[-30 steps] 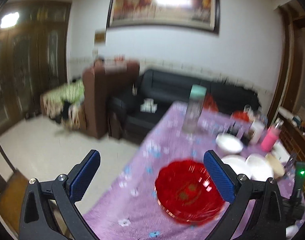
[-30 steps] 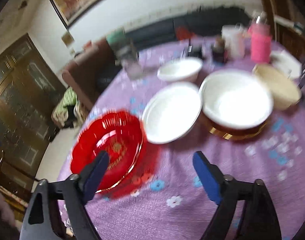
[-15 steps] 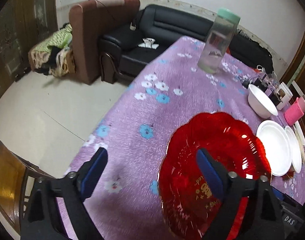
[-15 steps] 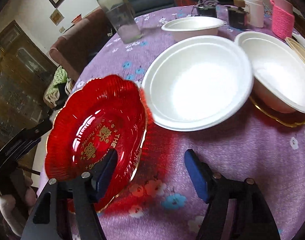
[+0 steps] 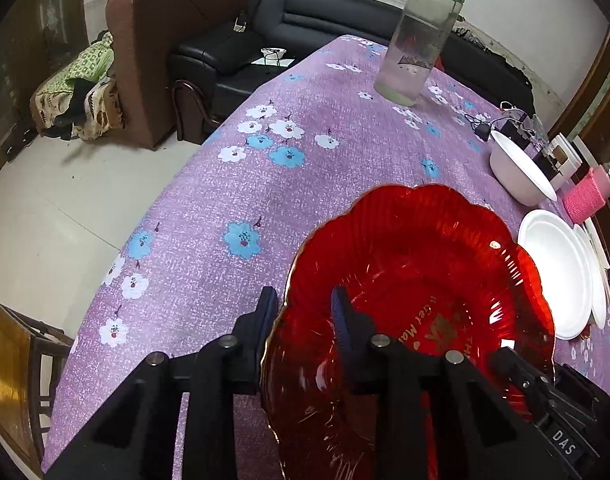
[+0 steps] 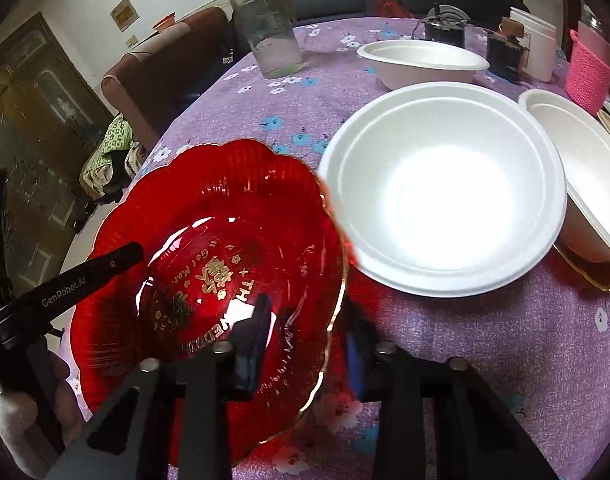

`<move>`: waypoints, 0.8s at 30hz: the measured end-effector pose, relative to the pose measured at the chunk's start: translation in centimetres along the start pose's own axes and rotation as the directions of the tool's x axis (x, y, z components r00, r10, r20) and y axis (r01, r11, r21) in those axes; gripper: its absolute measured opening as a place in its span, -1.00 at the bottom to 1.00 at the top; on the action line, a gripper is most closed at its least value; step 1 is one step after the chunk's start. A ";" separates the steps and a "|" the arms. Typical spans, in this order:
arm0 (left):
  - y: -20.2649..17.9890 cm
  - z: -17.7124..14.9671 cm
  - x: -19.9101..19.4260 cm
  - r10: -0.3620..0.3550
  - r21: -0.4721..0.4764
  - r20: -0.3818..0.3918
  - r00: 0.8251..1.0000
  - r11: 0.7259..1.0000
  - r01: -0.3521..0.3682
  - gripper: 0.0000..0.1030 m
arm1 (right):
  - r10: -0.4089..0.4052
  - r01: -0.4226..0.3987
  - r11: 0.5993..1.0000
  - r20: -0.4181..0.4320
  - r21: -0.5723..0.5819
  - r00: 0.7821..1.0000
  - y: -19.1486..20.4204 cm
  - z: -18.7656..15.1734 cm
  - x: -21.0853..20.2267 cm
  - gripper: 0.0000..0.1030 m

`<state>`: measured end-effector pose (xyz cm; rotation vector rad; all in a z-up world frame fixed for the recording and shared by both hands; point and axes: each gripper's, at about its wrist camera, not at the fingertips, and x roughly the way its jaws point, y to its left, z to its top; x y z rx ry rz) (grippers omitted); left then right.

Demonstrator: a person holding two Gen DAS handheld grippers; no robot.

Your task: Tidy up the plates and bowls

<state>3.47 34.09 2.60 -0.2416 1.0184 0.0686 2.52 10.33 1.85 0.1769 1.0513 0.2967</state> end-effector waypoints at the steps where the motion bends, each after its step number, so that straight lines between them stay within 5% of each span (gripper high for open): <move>1: 0.0 0.0 -0.1 0.001 -0.002 0.002 1.000 1.000 -0.001 -0.48 | 0.006 -0.006 1.000 -0.002 -0.004 1.000 0.1 -0.1 0.1 -0.57; 14: 1.9 0.7 -5.2 -0.009 -0.031 0.117 0.993 0.999 0.013 -0.50 | 0.014 -0.006 0.996 0.088 -0.088 0.996 3.1 0.6 -1.5 -0.69; 24: 3.5 0.6 -2.7 0.053 -0.061 0.103 0.993 0.997 -0.047 -0.51 | 0.001 0.009 0.992 0.081 -0.127 0.997 4.6 0.8 0.5 -0.69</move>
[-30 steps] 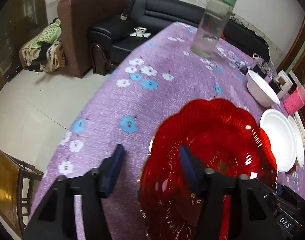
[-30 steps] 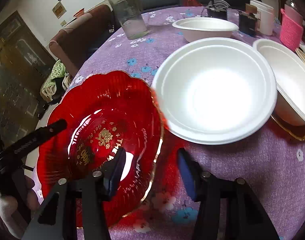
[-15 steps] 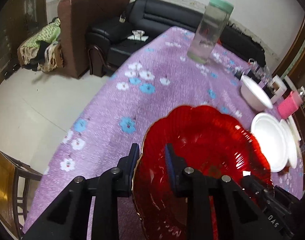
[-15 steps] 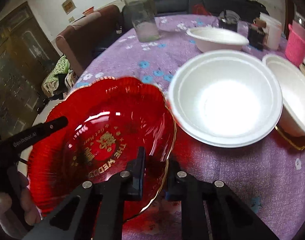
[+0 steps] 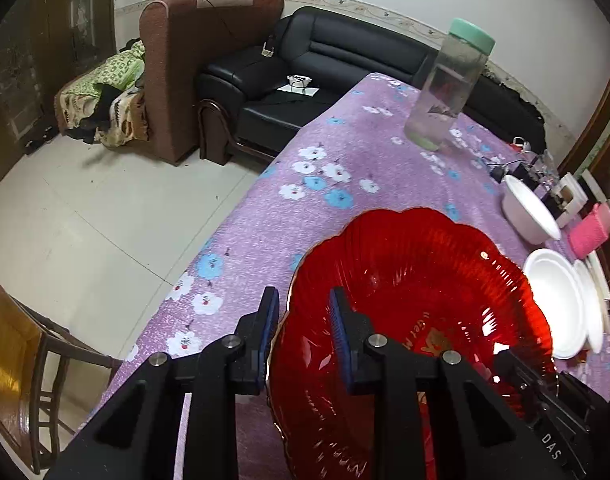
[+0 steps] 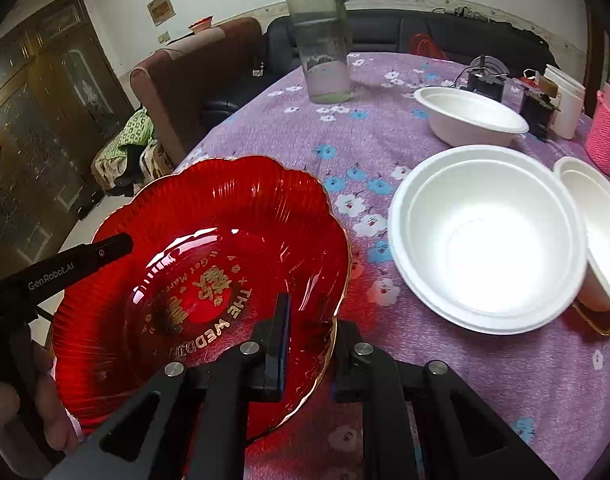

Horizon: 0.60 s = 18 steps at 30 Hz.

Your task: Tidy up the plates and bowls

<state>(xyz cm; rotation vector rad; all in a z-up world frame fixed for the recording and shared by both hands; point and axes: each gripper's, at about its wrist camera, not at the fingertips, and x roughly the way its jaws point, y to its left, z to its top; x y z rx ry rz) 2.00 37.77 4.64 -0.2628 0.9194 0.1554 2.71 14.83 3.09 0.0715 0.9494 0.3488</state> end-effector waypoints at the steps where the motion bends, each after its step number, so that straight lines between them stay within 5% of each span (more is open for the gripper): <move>1: 0.1 0.0 0.2 0.005 0.001 -0.001 1.000 1.000 -0.005 -0.51 | -0.002 0.002 1.000 -0.001 -0.004 1.000 0.1 0.0 0.2 -0.69; 9: 0.6 -0.4 1.3 0.029 -0.002 -0.014 0.999 1.000 -0.029 -0.49 | -0.004 0.004 1.000 -0.002 -0.004 1.000 0.2 -0.1 1.2 -0.67; 13: 0.3 -0.6 0.0 0.019 0.002 0.000 1.000 1.000 -0.019 -0.09 | 0.012 -0.011 1.000 -0.022 0.026 1.000 -0.3 -0.1 1.5 -0.57; 18: -0.2 -1.7 -3.7 0.040 -0.001 0.056 0.998 0.999 -0.040 0.08 | 0.052 -0.053 0.996 0.015 0.078 0.999 -1.7 -0.4 -0.5 -0.34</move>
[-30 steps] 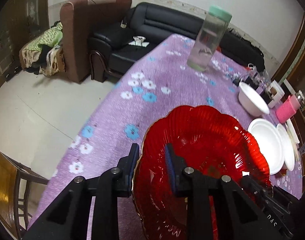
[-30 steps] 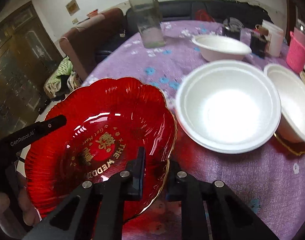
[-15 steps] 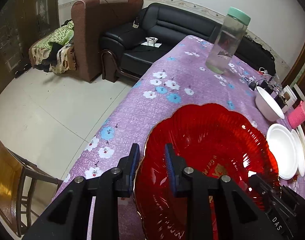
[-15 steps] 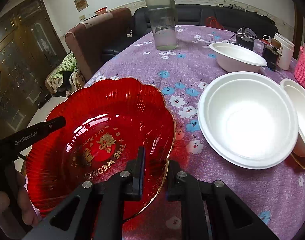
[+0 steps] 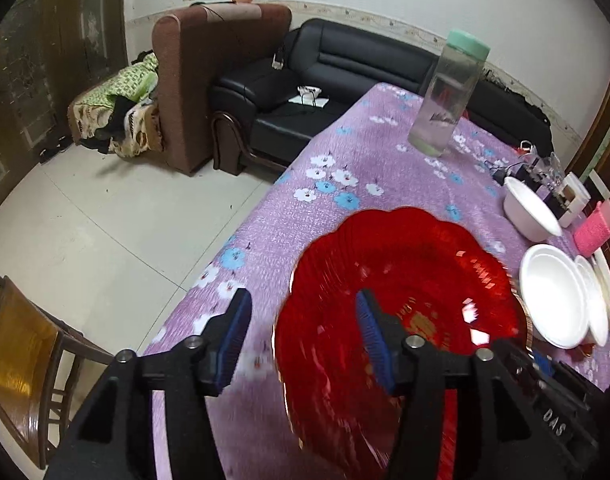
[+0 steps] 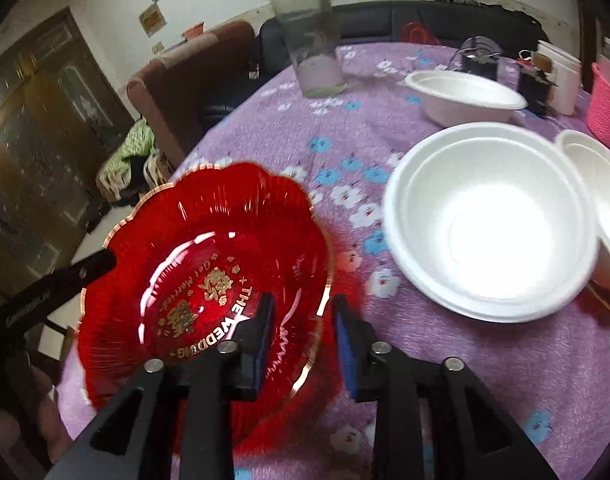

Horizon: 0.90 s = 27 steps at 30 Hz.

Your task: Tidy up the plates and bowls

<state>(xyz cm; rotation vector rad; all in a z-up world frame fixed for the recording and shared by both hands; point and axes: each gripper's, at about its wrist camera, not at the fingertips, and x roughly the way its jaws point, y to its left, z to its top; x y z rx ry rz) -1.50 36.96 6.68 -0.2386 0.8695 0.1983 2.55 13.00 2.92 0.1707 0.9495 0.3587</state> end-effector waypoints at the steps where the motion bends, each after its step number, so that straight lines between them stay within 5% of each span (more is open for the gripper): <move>1: -0.3 -0.3 -1.0 0.003 0.003 0.015 1.000 1.000 -0.003 0.09 | 0.006 -0.006 1.000 0.012 0.004 1.000 -0.2 -0.1 -0.7 -0.34; 5: -2.0 -1.5 -5.5 -0.023 0.009 0.074 0.997 1.000 0.023 0.26 | 0.011 -0.011 1.000 0.064 0.005 0.998 -1.6 -1.2 -4.5 -0.34; 9: -5.5 -2.7 -10.7 -0.138 0.052 0.113 0.984 0.990 0.132 0.26 | 0.002 -0.007 0.999 0.137 0.038 0.991 -4.5 -2.5 -9.9 -0.34; 14: -10.2 -2.9 -19.8 -0.324 0.168 0.171 0.931 0.940 0.296 0.26 | -0.069 0.062 0.997 0.282 0.034 0.957 -7.1 -2.6 -19.2 -0.35; 21: -13.7 -1.3 -36.2 -0.440 0.347 0.385 0.812 0.884 0.314 0.40 | -0.071 0.082 0.997 0.552 0.005 0.831 -7.8 -1.0 -37.0 -0.34; 27: -15.0 4.1 -45.1 -0.381 0.365 0.511 0.771 0.908 0.207 0.54 | -0.069 0.127 0.992 0.711 -0.028 0.700 -5.8 3.4 -49.3 -0.24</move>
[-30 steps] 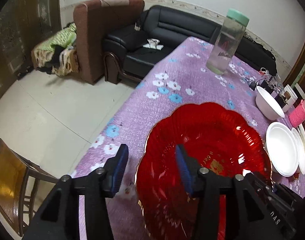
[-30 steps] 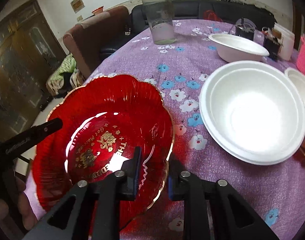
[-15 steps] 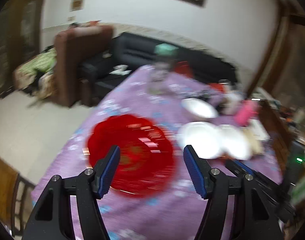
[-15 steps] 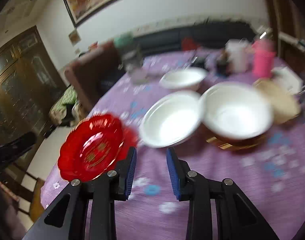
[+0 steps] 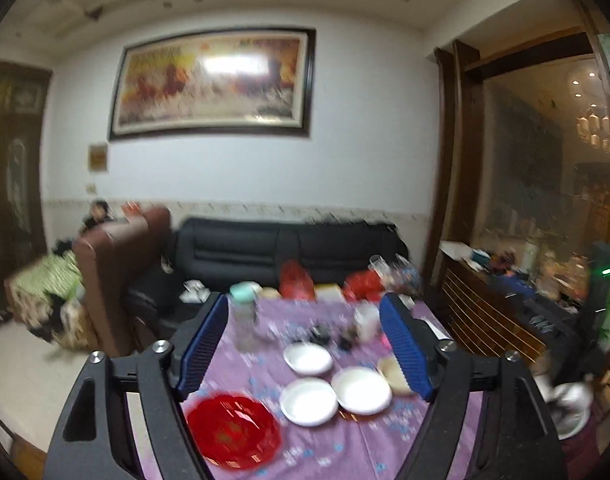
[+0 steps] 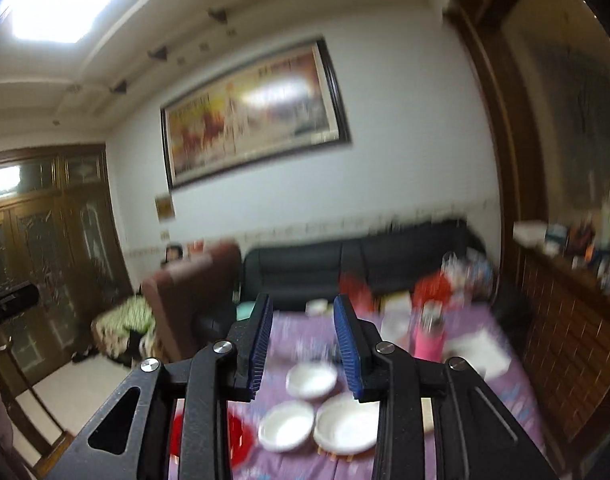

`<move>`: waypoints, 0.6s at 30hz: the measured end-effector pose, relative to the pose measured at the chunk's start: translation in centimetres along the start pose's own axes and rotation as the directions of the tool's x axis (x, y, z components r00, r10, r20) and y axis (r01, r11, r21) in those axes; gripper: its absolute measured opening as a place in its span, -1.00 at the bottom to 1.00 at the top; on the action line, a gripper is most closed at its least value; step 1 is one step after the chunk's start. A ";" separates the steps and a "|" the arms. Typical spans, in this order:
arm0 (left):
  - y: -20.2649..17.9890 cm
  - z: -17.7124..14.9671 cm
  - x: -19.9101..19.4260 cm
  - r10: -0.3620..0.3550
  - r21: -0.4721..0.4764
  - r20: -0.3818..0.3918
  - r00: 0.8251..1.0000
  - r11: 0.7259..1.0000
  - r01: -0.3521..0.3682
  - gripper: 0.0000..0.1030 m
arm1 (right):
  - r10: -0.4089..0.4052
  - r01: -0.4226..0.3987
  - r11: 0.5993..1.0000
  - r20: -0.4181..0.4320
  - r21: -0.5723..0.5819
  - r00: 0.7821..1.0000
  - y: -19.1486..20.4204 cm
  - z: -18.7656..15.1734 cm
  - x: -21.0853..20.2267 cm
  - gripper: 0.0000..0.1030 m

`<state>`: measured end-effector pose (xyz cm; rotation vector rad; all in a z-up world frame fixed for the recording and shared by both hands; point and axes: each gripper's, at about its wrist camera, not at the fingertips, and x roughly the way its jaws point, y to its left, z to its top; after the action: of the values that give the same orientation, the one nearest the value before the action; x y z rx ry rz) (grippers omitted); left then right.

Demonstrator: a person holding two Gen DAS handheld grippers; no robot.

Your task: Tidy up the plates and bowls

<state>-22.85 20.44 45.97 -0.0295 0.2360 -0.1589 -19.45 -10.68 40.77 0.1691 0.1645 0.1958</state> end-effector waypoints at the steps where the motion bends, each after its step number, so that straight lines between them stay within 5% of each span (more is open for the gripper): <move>1: 0.0 1.0 -0.4 0.041 0.007 0.025 0.999 0.999 -0.041 0.58 | -0.011 0.012 1.000 0.043 -0.009 0.999 0.5 2.2 -0.9 -0.08; 4: 0.6 4.4 0.0 0.156 0.002 0.091 0.984 0.988 -0.157 0.73 | -0.015 0.018 0.999 0.101 -0.029 0.995 1.9 6.2 -2.1 0.28; 8: 2.1 4.3 2.6 0.146 -0.023 0.074 0.986 0.989 -0.145 0.84 | 0.055 -0.053 0.998 0.064 -0.027 0.996 2.9 6.1 -1.2 0.37; 14: 3.5 -3.2 12.0 0.028 -0.052 -0.167 0.985 0.998 -0.037 0.84 | 0.095 -0.092 0.995 -0.186 0.025 0.978 2.5 -4.0 6.6 0.38; 18: 3.8 -10.3 19.8 -0.051 -0.096 -0.356 0.933 0.995 0.018 0.84 | 0.107 -0.079 0.993 -0.363 0.092 0.926 1.4 -13.2 12.7 0.38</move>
<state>-5.68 20.93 31.19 -0.0956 0.6090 -0.1886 -9.81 -4.68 26.37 0.2149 0.5395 0.3158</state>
